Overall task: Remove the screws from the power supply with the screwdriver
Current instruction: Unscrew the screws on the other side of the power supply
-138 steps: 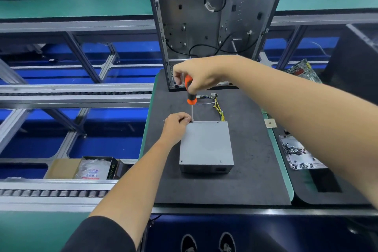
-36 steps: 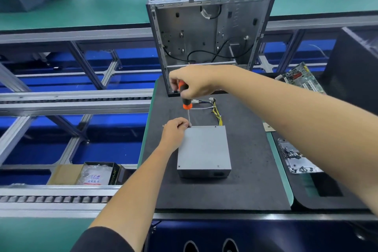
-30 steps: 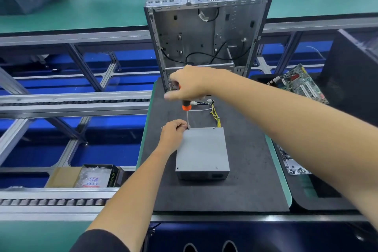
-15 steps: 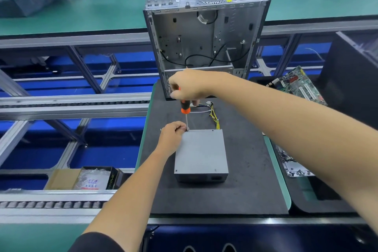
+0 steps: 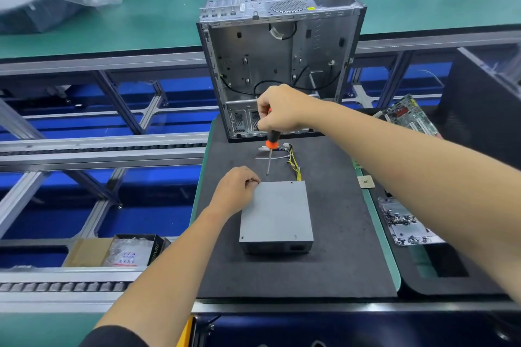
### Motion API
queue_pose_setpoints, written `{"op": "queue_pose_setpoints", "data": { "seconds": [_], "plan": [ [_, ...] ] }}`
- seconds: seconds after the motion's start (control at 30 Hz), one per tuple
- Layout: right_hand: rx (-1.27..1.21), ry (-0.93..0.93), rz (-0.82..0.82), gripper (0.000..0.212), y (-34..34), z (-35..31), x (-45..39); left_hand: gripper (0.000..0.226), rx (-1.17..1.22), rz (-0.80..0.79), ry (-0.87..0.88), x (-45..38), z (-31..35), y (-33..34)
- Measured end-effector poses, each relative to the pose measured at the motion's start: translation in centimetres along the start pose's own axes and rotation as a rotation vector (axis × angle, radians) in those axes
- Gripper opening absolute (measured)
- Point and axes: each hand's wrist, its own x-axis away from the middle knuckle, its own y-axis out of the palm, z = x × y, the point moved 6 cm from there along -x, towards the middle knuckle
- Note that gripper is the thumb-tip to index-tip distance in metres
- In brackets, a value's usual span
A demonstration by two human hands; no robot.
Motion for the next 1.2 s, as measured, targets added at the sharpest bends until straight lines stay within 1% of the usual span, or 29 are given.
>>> {"op": "queue_pose_setpoints", "data": {
  "seconds": [0.07,0.17,0.23,0.3,0.37,0.5,0.6,0.77,1.03,1.2],
  "plan": [
    [0.012,0.000,0.006,0.007,0.0,0.0,0.2,0.017,-0.072,-0.027,0.043,0.2,0.1,-0.1],
    [0.009,-0.003,-0.007,0.007,0.2,-0.2,0.5,0.022,-0.200,-0.076,0.089,0.5,0.3,0.0],
    [0.006,-0.007,-0.008,0.007,0.2,-0.5,0.6,0.021,-0.210,-0.084,0.102,0.5,0.5,0.0],
    [0.009,-0.012,-0.004,0.007,0.2,-0.7,0.7,0.020,-0.177,-0.066,0.089,0.5,0.5,-0.1],
    [0.004,-0.022,-0.015,0.006,0.3,-1.1,0.8,0.018,-0.106,-0.037,0.035,0.5,0.2,-0.2],
    [0.022,-0.041,-0.038,0.008,0.9,-1.7,0.9,0.011,0.185,0.055,-0.167,0.7,-1.3,-0.4],
    [0.038,-0.050,-0.038,0.008,1.4,-1.9,0.9,0.012,0.301,0.060,-0.221,0.7,-1.8,-0.1],
    [0.025,-0.038,-0.050,0.006,1.8,-1.6,0.7,0.014,0.270,0.007,-0.216,0.4,-1.9,0.1],
    [0.066,-0.040,-0.023,0.009,1.7,-1.2,0.2,0.008,0.242,0.005,-0.198,0.1,-2.0,0.4],
    [0.088,-0.052,-0.021,0.009,1.8,-1.4,-0.1,0.009,0.199,0.008,-0.163,-0.2,-1.7,0.5]
  ]
}}
